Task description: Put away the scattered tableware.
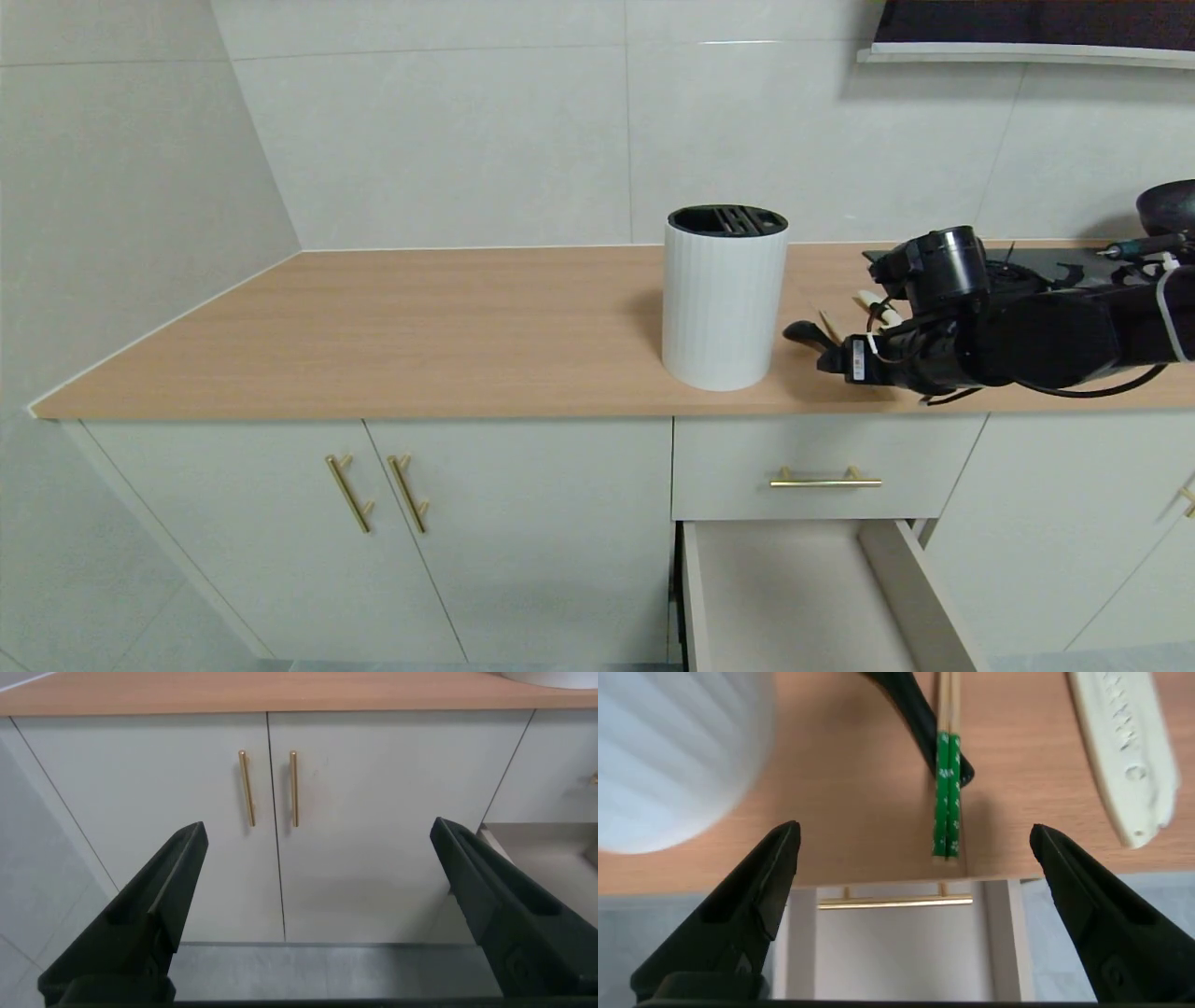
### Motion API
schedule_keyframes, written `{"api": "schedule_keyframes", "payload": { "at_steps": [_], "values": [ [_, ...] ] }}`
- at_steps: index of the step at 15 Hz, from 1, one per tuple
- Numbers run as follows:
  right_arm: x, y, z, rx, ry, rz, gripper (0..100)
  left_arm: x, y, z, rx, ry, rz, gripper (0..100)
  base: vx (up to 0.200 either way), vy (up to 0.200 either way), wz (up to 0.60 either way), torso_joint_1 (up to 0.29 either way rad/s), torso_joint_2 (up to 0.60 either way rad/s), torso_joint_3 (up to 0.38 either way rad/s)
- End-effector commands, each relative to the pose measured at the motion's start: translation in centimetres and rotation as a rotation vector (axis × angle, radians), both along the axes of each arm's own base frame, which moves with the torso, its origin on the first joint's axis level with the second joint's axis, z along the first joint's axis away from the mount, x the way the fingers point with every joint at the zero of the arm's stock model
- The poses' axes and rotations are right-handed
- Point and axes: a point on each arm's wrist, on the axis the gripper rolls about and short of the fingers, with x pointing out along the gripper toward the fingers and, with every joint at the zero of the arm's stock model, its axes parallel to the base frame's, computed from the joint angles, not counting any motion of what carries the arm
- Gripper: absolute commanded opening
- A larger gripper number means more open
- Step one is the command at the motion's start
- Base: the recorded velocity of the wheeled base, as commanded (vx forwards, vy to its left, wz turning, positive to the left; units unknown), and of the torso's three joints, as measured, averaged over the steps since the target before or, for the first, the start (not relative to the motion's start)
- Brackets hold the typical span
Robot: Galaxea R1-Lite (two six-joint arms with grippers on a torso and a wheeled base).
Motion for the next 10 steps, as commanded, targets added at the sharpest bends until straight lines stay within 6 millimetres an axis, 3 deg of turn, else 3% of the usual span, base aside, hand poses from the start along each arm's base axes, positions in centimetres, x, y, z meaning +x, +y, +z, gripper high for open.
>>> {"api": "schedule_keyframes", "payload": {
  "at_steps": [1,8,9,10],
  "values": [
    [0.7,-0.1,-1.1,-0.007,0.025,-0.007,100,0.0,0.0,0.0,0.0,0.0,0.0,100,0.0,0.0,0.0,0.0,0.0,0.0],
    [1.8,-0.9,-1.9,-0.004,0.017,-0.033,100,0.0,0.0,0.0,0.0,0.0,0.0,100,0.0,0.0,0.0,0.0,0.0,0.0],
    [1.8,-0.9,-2.0,-0.006,0.021,-0.033,0,0.0,0.0,0.0,0.0,0.0,0.0,100,0.0,0.0,0.0,0.0,0.0,0.0],
    [1.8,-0.9,-2.1,-0.005,0.022,-0.031,0,0.0,0.0,0.0,0.0,0.0,0.0,100,0.0,0.0,0.0,0.0,0.0,0.0]
  ]
}}
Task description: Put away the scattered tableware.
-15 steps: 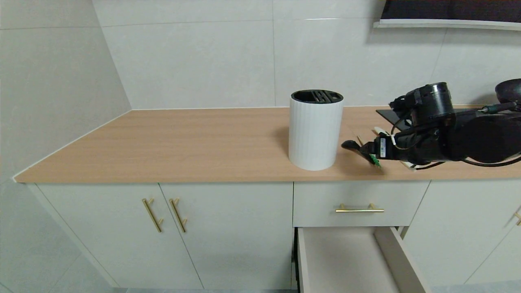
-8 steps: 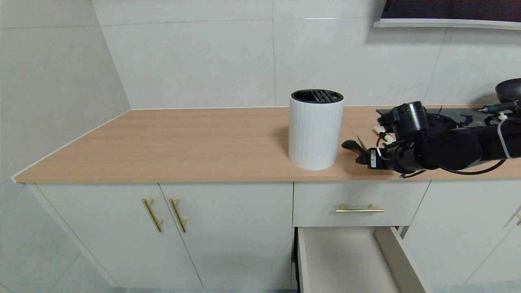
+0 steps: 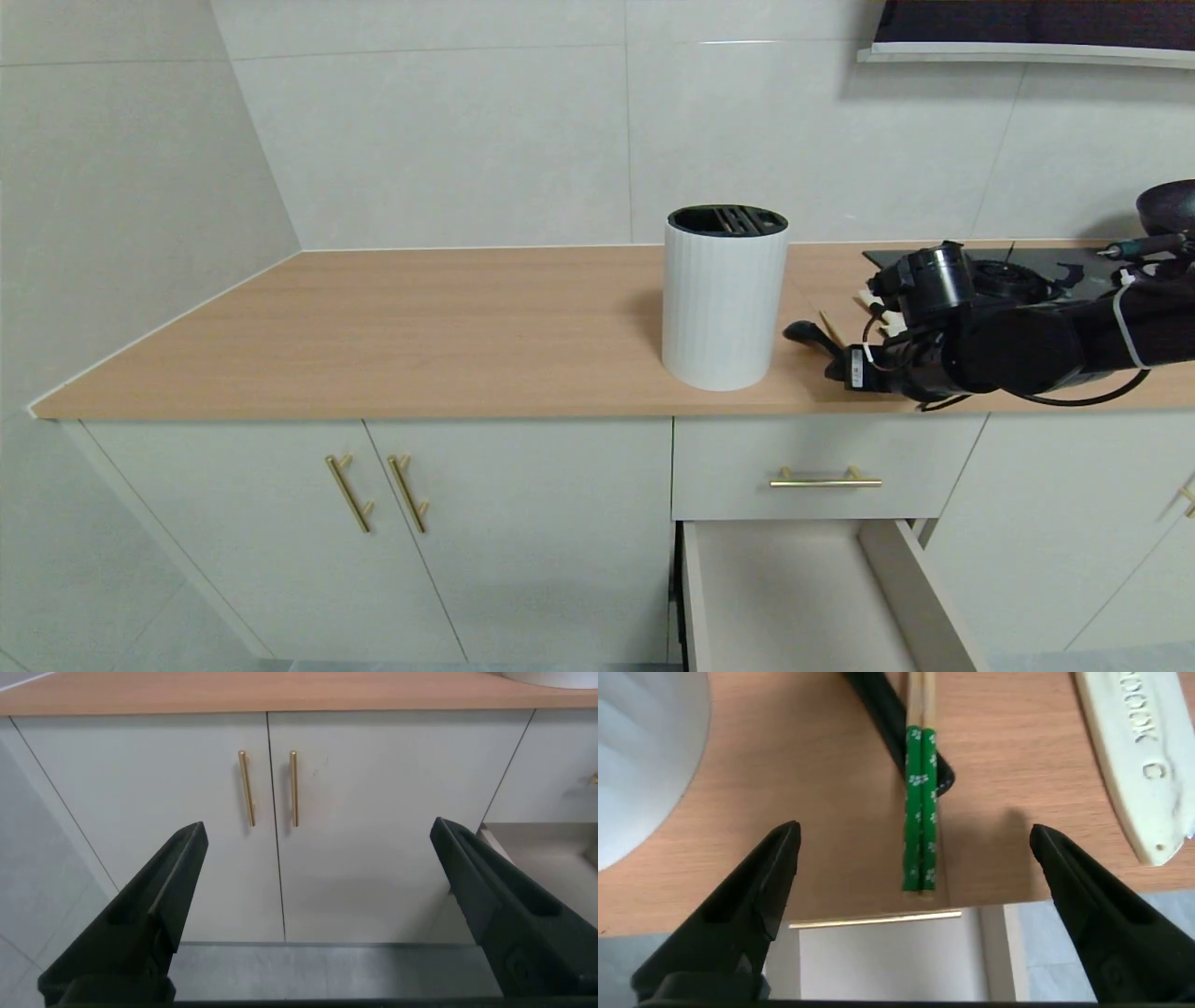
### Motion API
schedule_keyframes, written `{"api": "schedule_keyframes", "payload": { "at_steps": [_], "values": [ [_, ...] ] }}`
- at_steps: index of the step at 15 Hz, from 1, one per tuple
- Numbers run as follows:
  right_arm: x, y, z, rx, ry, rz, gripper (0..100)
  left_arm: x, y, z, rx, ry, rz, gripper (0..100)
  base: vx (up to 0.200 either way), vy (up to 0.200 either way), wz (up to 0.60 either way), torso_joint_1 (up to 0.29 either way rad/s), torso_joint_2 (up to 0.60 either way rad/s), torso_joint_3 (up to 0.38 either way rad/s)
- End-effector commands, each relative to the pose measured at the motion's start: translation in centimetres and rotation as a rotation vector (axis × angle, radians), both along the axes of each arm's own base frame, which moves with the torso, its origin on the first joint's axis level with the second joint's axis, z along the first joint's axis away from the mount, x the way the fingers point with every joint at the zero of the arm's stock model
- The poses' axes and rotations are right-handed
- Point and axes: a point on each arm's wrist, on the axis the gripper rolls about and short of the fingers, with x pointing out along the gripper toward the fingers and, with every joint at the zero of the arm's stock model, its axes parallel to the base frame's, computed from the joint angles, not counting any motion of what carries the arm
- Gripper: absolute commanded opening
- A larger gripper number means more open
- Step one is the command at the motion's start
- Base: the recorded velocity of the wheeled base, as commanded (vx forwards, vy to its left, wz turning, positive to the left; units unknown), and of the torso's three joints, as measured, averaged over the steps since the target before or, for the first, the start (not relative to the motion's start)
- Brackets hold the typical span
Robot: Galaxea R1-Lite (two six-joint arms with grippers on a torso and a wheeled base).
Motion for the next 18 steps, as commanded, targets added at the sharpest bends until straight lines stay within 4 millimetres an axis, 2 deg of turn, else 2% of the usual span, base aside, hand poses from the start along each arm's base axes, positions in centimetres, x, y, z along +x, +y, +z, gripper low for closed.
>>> {"api": "schedule_keyframes", "payload": {
  "at_steps": [1,3,6,8,10,11,12,13,15,18],
  "values": [
    [0.1,0.0,-0.3,-0.002,0.008,0.0,0,0.0,0.0,0.0,0.0,0.0,0.0,100,0.0,0.0,0.0,0.0,0.0,0.0],
    [0.2,0.0,-0.3,-0.001,0.005,-0.002,0,0.0,0.0,0.0,0.0,0.0,0.0,100,0.0,0.0,0.0,0.0,0.0,0.0],
    [-0.4,-0.5,1.5,0.013,-0.039,-0.019,0,0.0,0.0,0.0,0.0,0.0,0.0,100,0.0,0.0,0.0,0.0,0.0,0.0],
    [-3.3,-1.4,5.0,0.04,-0.111,-0.029,0,0.0,0.0,0.0,0.0,0.0,0.0,100,0.0,0.0,0.0,0.0,0.0,0.0],
    [-7.2,-2.0,7.3,0.057,-0.153,-0.011,0,0.0,0.0,0.0,0.0,0.0,0.0,100,0.0,0.0,0.0,0.0,0.0,0.0],
    [-8.8,-2.3,7.8,0.062,-0.163,-0.006,0,0.0,0.0,0.0,0.0,0.0,0.0,100,0.0,0.0,0.0,0.0,0.0,0.0],
    [-8.8,-2.3,7.8,0.062,-0.163,-0.006,0,0.0,0.0,0.0,0.0,0.0,0.0,100,0.0,0.0,0.0,0.0,0.0,0.0],
    [-11.6,-2.8,8.2,0.085,-0.167,0.023,0,0.0,0.0,0.0,0.0,0.0,0.0,100,0.0,0.0,0.0,0.0,0.0,0.0],
    [-14.3,-3.4,8.1,0.102,-0.117,0.061,0,0.0,0.0,0.0,0.0,0.0,0.0,100,0.0,0.0,0.0,0.0,0.0,0.0],
    [-19.9,-4.3,10.2,0.27,-0.016,0.262,0,0.0,0.0,0.0,0.0,0.0,0.0,100,0.0,0.0,0.0,0.0,0.0,0.0]
  ]
}}
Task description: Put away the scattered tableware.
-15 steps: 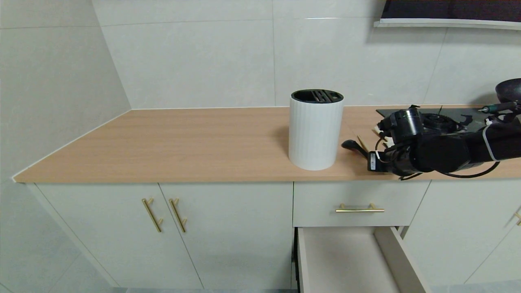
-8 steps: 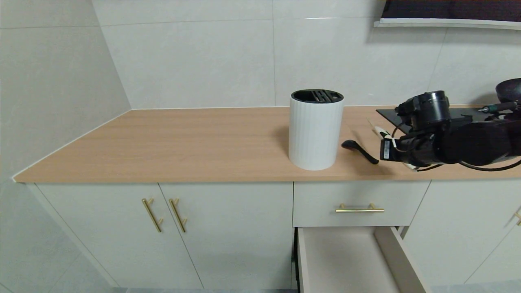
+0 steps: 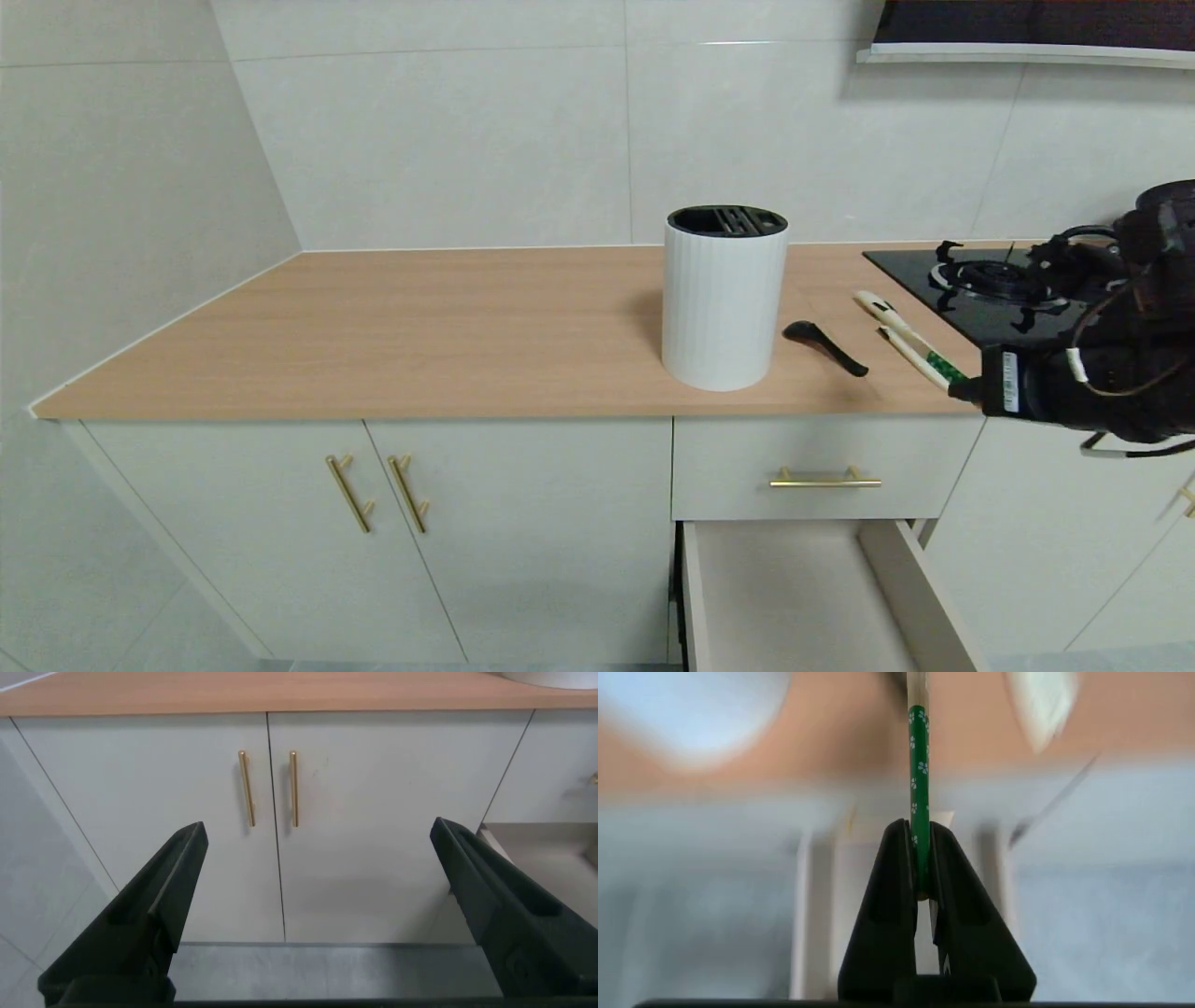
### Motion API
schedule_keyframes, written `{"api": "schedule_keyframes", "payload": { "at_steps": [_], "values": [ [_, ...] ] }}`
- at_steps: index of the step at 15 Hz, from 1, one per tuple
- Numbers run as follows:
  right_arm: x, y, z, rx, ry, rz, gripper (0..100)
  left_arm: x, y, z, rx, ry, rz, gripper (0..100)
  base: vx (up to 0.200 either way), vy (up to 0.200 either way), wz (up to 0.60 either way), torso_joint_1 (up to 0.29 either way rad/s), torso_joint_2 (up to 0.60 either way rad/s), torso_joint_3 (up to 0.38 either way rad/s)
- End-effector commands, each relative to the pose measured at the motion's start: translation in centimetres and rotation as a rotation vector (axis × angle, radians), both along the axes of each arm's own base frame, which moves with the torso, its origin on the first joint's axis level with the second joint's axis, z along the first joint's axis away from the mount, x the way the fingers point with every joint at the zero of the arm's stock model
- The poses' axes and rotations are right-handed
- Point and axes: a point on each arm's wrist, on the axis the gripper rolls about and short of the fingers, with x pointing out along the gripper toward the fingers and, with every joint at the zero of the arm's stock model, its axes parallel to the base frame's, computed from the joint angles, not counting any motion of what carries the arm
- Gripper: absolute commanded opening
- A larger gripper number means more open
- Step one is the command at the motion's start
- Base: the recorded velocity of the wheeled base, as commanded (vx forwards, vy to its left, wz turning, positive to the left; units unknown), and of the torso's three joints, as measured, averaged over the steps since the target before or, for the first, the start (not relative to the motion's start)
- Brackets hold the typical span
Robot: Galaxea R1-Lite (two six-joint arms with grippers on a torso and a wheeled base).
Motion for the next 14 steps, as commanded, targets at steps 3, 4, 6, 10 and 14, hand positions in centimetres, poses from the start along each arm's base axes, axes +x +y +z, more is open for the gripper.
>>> {"api": "schedule_keyframes", "payload": {
  "at_steps": [3,4,6,10,14],
  "values": [
    [-8.2,-1.5,2.9,0.158,0.055,0.263,0,0.0,0.0,0.0,0.0,0.0,0.0,100,0.0,0.0,0.0,0.0,0.0,0.0],
    [-8.3,-1.5,2.8,0.146,0.06,0.278,0,0.0,0.0,0.0,0.0,0.0,0.0,100,0.0,0.0,0.0,0.0,0.0,0.0],
    [-8.3,-1.5,2.4,0.136,0.086,0.282,0,0.0,0.0,0.0,0.0,0.0,0.002,100,0.0,0.0,0.0,0.0,0.0,0.0],
    [-8.2,-0.6,0.7,0.067,0.155,0.381,0,0.0,0.0,0.0,0.0,0.0,0.0,100,0.0,0.0,0.0,0.0,0.0,0.0],
    [-6.9,0.9,-1.3,0.045,0.26,0.43,0,0.0,0.0,0.0,0.0,0.0,0.0,100,0.0,0.0,0.0,0.0,0.0,0.0]
  ]
}}
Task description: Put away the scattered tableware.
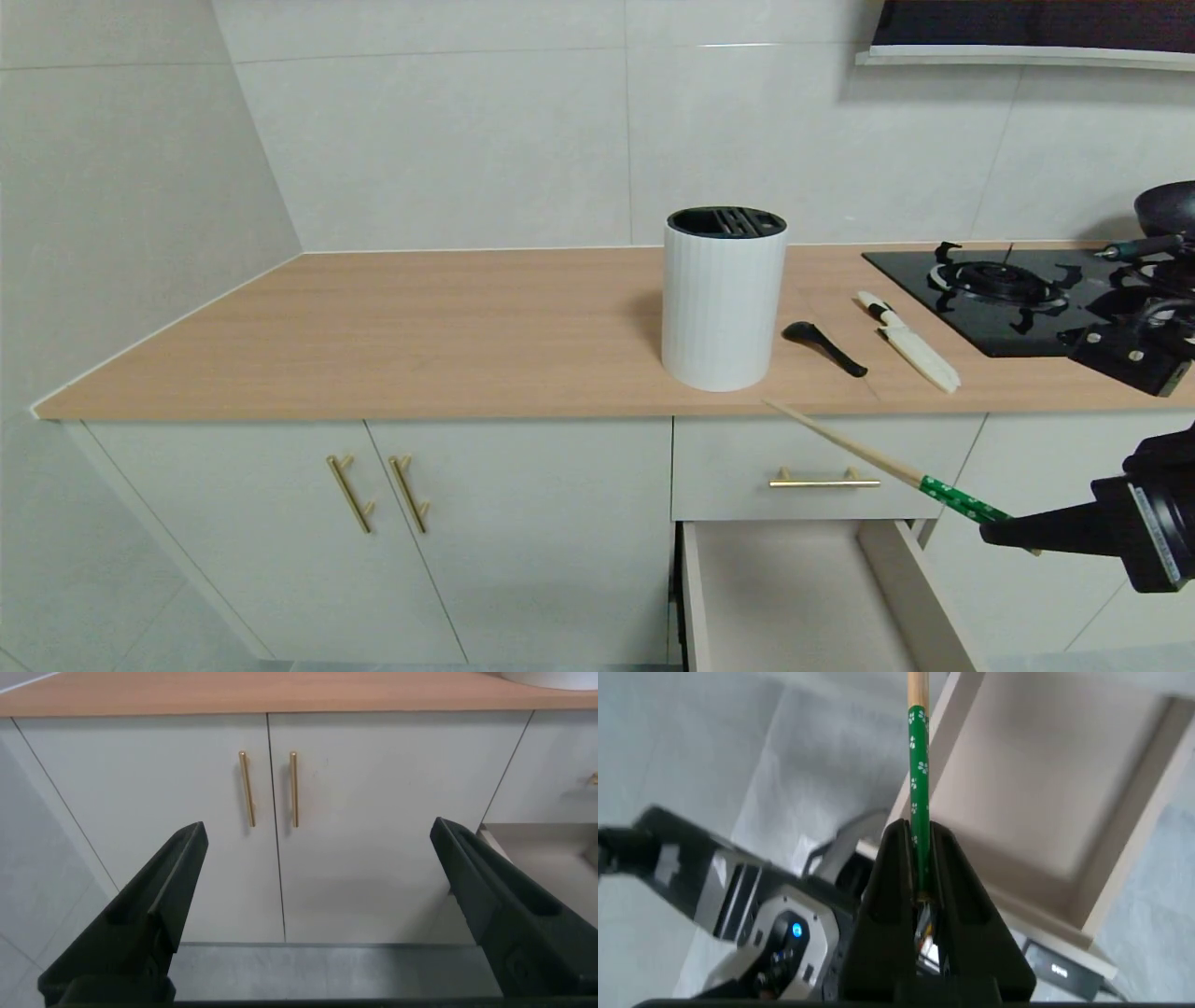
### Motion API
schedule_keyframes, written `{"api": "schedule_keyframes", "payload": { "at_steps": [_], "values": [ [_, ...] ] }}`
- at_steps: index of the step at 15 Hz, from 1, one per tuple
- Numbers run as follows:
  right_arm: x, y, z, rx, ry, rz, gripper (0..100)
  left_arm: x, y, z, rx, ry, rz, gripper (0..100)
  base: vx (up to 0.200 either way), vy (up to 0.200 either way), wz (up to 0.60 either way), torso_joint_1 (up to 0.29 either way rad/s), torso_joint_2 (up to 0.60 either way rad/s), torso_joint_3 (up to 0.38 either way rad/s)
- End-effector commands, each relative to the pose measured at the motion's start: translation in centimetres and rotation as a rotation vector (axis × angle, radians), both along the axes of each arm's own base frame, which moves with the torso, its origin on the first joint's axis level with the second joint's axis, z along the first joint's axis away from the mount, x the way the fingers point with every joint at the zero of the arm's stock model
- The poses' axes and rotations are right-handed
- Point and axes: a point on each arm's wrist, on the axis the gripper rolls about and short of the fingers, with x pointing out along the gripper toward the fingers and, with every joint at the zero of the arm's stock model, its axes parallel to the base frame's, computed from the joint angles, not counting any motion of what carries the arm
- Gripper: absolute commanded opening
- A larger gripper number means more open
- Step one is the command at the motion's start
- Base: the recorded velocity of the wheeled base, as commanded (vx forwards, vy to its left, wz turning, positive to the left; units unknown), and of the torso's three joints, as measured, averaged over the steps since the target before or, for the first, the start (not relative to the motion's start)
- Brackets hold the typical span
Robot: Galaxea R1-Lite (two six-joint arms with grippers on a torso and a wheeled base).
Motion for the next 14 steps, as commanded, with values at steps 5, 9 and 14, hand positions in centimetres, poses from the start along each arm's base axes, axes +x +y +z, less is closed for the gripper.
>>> {"api": "schedule_keyframes", "payload": {
  "at_steps": [5,9,14],
  "values": [
    [1.7,1.3,-2.5,-0.038,0.087,0.033,0,0.0,0.0,0.0,0.0,0.001,0.0,100,0.0,0.0,0.0,-0.125,0.33,0.195],
    [2.3,1.6,-3.3,-0.049,0.114,0.033,0,0.0,0.0,0.0,0.0,0.001,0.0,100,0.0,0.0,0.0,-0.172,0.47,0.292],
    [2.6,1.6,-3.6,-0.056,0.126,0.031,0,0.0,0.0,0.0,0.0,0.001,0.0,100,0.0,0.0,0.0,-0.149,0.46,0.308]
  ]
}}
